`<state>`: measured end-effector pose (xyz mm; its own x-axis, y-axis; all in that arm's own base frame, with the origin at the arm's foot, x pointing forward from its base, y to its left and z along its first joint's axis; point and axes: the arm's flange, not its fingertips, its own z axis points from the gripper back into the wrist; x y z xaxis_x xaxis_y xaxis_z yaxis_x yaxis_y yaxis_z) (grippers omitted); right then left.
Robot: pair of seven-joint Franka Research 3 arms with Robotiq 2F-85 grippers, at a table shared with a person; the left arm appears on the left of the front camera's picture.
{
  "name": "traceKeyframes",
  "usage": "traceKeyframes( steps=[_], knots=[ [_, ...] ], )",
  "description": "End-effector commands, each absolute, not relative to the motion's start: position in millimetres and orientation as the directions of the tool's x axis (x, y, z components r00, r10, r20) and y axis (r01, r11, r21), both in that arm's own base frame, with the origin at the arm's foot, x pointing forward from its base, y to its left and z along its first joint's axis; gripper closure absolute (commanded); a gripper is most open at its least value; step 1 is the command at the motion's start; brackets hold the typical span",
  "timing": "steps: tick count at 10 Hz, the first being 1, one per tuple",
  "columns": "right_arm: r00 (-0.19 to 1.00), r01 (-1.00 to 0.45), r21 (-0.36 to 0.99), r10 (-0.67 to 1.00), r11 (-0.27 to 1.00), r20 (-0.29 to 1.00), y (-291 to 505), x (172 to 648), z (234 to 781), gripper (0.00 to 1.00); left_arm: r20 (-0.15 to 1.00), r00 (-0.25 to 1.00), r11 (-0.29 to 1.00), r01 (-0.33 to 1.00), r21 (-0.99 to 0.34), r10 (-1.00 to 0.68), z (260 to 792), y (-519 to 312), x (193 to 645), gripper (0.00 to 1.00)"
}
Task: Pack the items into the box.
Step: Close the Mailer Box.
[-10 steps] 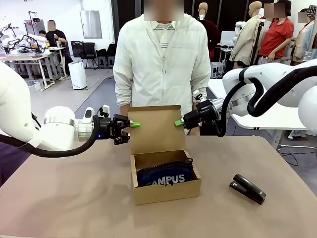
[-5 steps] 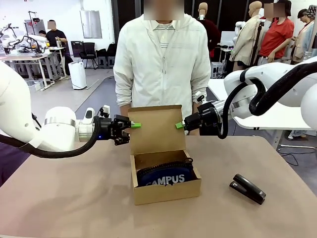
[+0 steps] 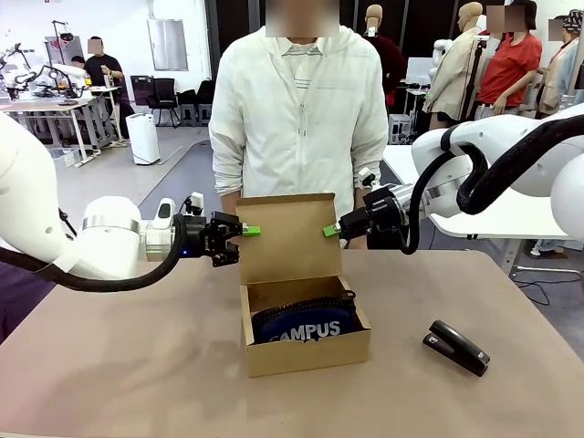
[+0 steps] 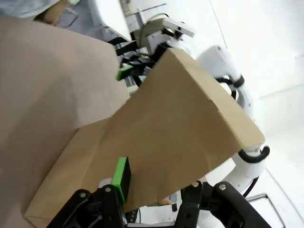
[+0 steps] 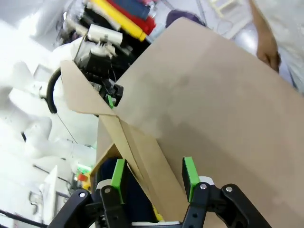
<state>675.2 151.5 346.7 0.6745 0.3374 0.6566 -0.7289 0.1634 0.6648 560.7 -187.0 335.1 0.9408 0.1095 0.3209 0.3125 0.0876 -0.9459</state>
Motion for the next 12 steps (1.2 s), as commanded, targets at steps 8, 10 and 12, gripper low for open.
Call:
traceKeyframes(
  steps=[8, 10, 12],
  knots=[
    [0.06, -0.95, 0.104, 0.153, -0.295, 0.986, 136.8, 588.8, 345.4, 0.38, 0.647, 0.761, 0.086, 0.642, -0.762, 0.057, 326.7, -188.1, 505.3, 0.47],
    [0.001, -0.948, 0.052, 0.16, -0.314, 0.987, 139.5, 577.5, 344.5, 0.38, 0.664, 0.747, 0.059, 0.662, -0.747, 0.027, 322.4, -191.7, 490.0, 0.47],
    [-0.013, -0.941, 0.04, 0.152, -0.337, 0.988, 143.5, 569.0, 334.6, 0.38, 0.707, 0.708, 0.045, 0.706, -0.707, 0.006, 316.5, -193.6, 467.3, 0.47]
  ],
)
